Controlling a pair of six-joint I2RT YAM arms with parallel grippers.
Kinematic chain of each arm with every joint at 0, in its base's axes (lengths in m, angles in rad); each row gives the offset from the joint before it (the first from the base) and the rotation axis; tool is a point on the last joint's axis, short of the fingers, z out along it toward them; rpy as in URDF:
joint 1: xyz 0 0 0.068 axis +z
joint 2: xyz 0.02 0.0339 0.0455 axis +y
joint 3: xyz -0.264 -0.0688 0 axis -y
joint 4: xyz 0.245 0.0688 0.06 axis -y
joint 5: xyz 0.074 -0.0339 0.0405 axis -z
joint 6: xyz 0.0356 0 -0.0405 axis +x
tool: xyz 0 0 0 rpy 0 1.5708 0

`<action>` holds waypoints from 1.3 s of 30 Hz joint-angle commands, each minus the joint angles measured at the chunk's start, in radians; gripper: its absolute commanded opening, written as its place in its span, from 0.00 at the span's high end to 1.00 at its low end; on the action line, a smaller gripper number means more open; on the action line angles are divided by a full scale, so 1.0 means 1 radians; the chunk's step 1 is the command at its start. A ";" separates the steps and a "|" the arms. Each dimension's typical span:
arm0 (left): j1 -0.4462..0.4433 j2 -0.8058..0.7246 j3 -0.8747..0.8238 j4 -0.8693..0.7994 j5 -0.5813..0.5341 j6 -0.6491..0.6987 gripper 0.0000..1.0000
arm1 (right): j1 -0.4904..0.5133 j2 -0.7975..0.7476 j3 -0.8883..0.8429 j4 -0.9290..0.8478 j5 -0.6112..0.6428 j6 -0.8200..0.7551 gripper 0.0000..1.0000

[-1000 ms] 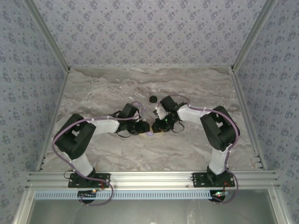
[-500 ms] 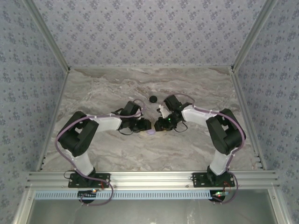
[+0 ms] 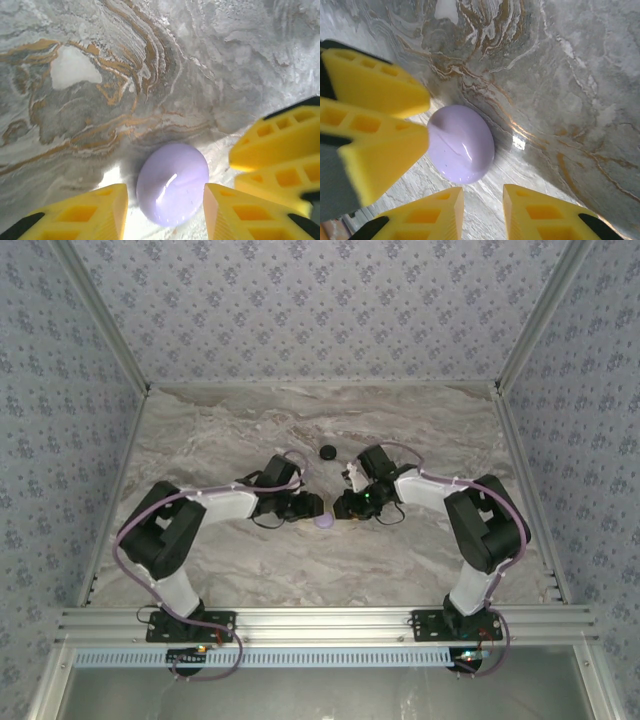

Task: Insert the wireless bluetooth earbuds into the charging case

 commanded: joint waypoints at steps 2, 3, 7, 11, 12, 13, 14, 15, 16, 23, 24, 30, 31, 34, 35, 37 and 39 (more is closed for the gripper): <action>0.007 -0.061 -0.056 0.019 0.008 -0.005 0.55 | -0.006 -0.020 -0.030 0.082 -0.017 0.076 0.70; 0.010 -0.066 -0.069 0.030 0.015 -0.015 0.55 | -0.005 -0.019 -0.035 0.098 -0.020 0.088 0.70; 0.009 -0.080 -0.123 0.098 0.037 -0.050 0.52 | -0.006 -0.008 -0.048 0.136 -0.020 0.123 0.70; 0.010 -0.071 -0.143 0.129 0.035 -0.066 0.51 | -0.005 0.008 -0.043 0.138 -0.023 0.130 0.70; 0.011 -0.067 -0.147 0.141 0.039 -0.072 0.51 | -0.004 0.011 -0.042 0.140 -0.025 0.131 0.70; 0.010 -0.062 -0.149 0.151 0.041 -0.076 0.51 | -0.004 0.015 -0.041 0.140 -0.030 0.130 0.70; 0.011 -0.059 -0.151 0.155 0.043 -0.078 0.51 | -0.004 0.017 -0.041 0.141 -0.032 0.130 0.70; 0.011 -0.053 -0.150 0.164 0.044 -0.080 0.51 | -0.004 0.019 -0.040 0.142 -0.036 0.132 0.70; 0.011 -0.047 -0.148 0.168 0.048 -0.081 0.51 | -0.003 0.021 -0.040 0.145 -0.040 0.132 0.70; 0.011 -0.007 -0.134 0.194 0.060 -0.088 0.51 | 0.002 0.050 -0.031 0.139 -0.048 0.131 0.70; 0.011 -0.003 -0.130 0.195 0.062 -0.088 0.52 | 0.004 0.054 -0.029 0.140 -0.049 0.131 0.70; 0.010 0.021 -0.124 0.207 0.079 -0.092 0.53 | 0.008 0.066 -0.028 0.144 -0.051 0.132 0.72; 0.011 0.023 -0.124 0.209 0.083 -0.094 0.54 | 0.009 0.066 -0.028 0.143 -0.051 0.131 0.72; 0.010 0.029 -0.124 0.211 0.092 -0.095 0.55 | 0.008 0.066 -0.029 0.136 -0.043 0.131 0.73; 0.011 0.031 -0.124 0.214 0.093 -0.095 0.55 | 0.008 0.067 -0.029 0.135 -0.042 0.129 0.73; 0.011 0.037 -0.124 0.223 0.101 -0.098 0.56 | 0.009 0.069 -0.031 0.136 -0.043 0.128 0.74; 0.011 0.043 -0.122 0.236 0.111 -0.103 0.56 | 0.008 0.070 -0.033 0.136 -0.043 0.129 0.74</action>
